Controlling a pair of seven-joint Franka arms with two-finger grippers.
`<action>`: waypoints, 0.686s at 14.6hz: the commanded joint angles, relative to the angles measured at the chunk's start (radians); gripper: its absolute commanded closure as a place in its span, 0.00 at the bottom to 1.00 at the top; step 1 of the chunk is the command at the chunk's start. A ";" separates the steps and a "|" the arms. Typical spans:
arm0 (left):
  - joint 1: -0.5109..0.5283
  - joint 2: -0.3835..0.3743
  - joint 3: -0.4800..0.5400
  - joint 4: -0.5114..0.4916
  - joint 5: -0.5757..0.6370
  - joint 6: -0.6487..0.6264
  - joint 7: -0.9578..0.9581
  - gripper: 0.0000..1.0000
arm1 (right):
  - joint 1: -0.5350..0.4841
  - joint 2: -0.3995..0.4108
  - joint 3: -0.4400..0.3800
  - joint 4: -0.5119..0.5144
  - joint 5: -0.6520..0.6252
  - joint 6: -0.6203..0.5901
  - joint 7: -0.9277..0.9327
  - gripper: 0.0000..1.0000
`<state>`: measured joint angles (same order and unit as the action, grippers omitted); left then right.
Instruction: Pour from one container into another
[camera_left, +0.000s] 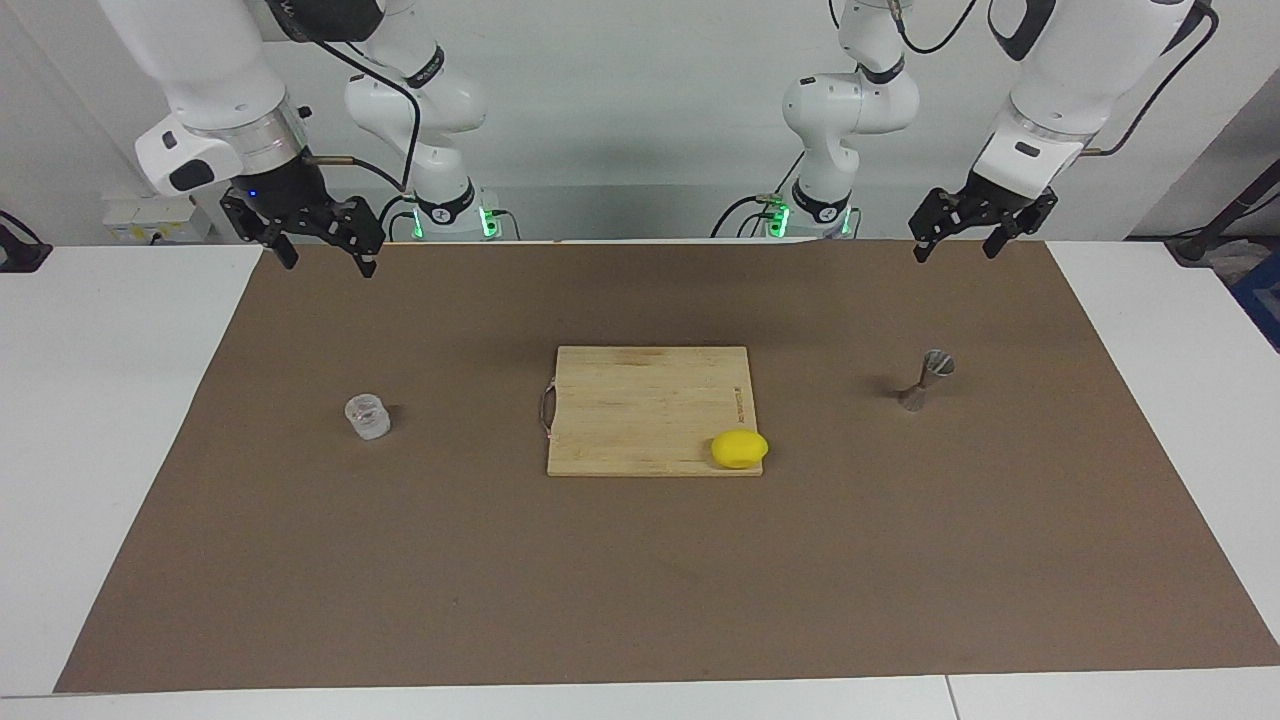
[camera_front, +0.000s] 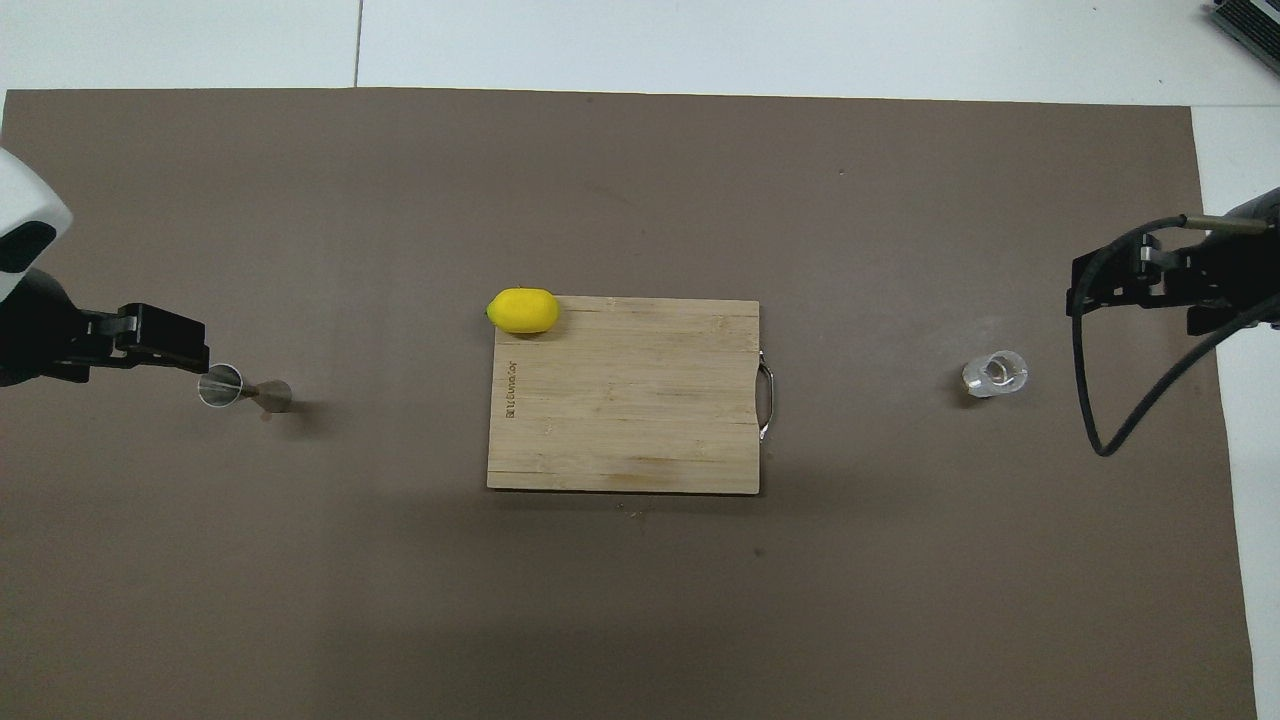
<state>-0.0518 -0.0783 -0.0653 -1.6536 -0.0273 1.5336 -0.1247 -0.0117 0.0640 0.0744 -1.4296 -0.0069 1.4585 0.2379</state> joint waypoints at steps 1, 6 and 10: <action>-0.016 -0.029 0.010 -0.032 -0.008 0.013 -0.013 0.00 | -0.017 -0.007 0.010 -0.008 0.013 -0.007 -0.028 0.01; -0.022 -0.028 0.006 -0.029 -0.008 0.010 -0.010 0.00 | -0.017 -0.007 0.010 -0.008 0.013 -0.007 -0.028 0.01; -0.023 -0.028 0.006 -0.026 -0.008 0.013 -0.009 0.00 | -0.017 -0.007 0.010 -0.008 0.013 -0.007 -0.028 0.01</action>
<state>-0.0619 -0.0791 -0.0694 -1.6540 -0.0274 1.5341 -0.1247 -0.0117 0.0640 0.0744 -1.4296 -0.0069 1.4585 0.2379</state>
